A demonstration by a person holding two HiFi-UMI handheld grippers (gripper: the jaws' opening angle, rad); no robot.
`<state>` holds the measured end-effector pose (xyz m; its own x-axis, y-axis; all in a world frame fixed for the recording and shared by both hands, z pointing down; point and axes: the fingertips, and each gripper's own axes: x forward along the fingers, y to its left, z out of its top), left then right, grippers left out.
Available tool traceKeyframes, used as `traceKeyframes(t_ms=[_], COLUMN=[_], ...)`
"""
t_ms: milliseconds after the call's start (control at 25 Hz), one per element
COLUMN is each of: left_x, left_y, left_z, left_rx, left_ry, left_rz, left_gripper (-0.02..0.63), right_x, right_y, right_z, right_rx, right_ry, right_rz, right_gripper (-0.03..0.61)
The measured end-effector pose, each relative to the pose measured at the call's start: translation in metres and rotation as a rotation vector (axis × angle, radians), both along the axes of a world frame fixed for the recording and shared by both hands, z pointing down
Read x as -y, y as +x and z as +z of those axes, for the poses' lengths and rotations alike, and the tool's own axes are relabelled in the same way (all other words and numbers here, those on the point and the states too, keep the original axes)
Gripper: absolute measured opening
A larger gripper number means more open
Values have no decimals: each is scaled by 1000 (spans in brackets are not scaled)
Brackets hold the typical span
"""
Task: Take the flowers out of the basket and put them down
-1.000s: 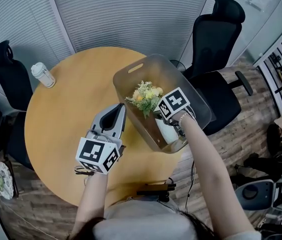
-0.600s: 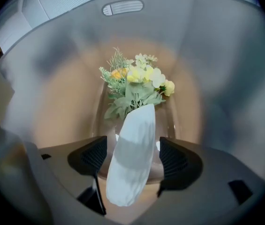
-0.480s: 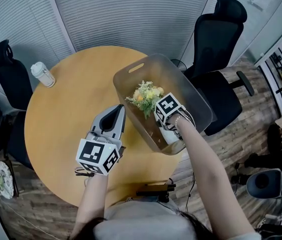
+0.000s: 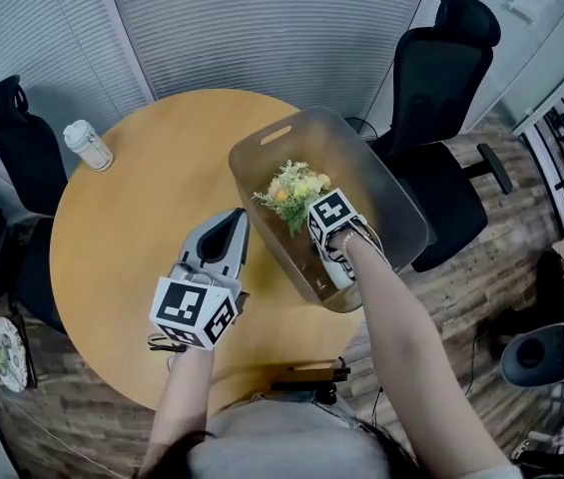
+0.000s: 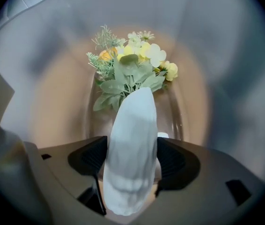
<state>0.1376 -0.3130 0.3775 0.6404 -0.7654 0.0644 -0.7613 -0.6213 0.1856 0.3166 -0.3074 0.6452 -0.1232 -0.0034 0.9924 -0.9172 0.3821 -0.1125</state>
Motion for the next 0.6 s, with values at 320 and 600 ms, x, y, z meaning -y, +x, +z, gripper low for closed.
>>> traceKeyframes(t_ms=[320,600], left_x=[4,3], left_y=[-4,3], left_z=[3,7], left_rx=[3,17], left_ry=[-8,-15], left_rz=[-18,-1], left_gripper=[5,5], right_x=[2,6], right_y=[2,-3], right_z=[5,12], right_rx=[51,101], right_ry=[-29,-1], right_rz=[22,51], right_gripper=[351,372])
